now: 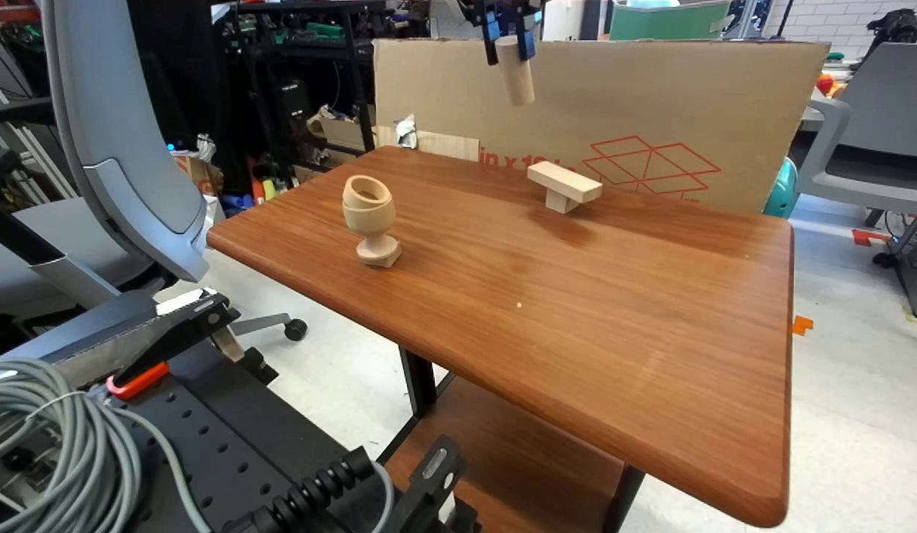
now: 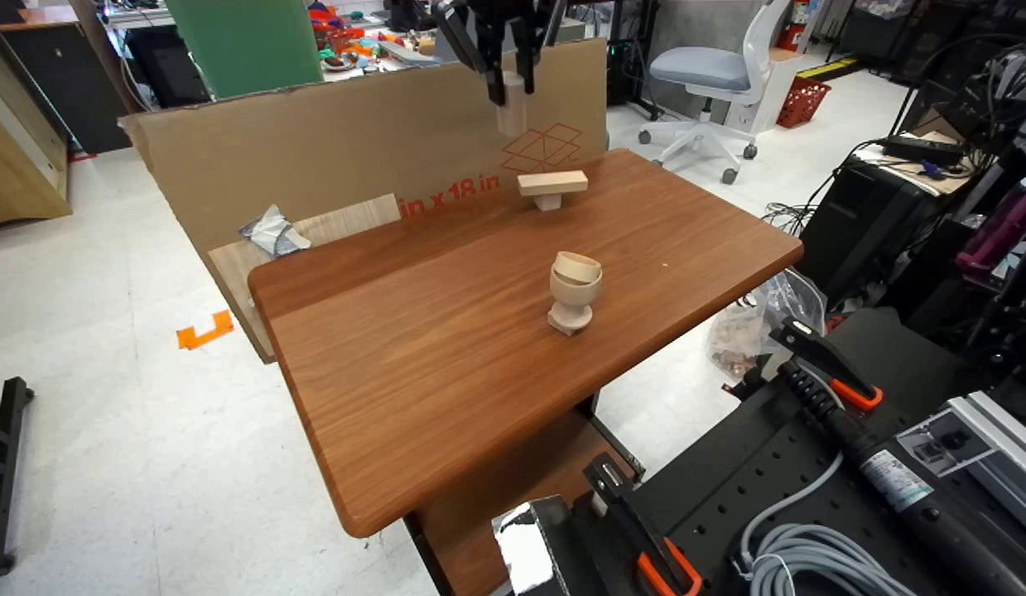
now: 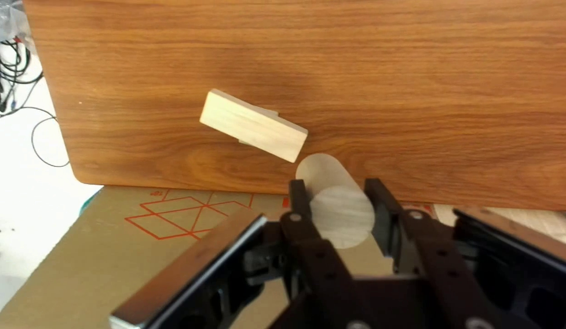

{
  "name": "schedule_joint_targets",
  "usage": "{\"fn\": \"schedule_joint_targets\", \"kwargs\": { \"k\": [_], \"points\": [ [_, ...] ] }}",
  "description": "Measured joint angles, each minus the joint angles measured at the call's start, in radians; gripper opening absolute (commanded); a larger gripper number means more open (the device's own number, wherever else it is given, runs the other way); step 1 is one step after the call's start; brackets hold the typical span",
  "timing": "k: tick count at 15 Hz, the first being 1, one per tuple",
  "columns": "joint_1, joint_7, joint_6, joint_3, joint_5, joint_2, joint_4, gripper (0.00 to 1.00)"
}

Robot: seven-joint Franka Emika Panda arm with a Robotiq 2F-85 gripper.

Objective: Pick up the round wooden rod and put it on top of the rectangular wooden block

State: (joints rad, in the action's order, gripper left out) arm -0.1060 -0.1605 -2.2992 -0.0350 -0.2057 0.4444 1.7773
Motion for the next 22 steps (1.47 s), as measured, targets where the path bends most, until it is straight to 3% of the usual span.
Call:
{"fn": "schedule_joint_targets", "kwargs": {
  "k": [8,22],
  "points": [
    [0.013,-0.055,0.001,-0.055,-0.001,0.009,0.003,0.10],
    [0.016,-0.087,0.044,-0.070,-0.001,0.119,-0.059,0.10]
  ]
}}
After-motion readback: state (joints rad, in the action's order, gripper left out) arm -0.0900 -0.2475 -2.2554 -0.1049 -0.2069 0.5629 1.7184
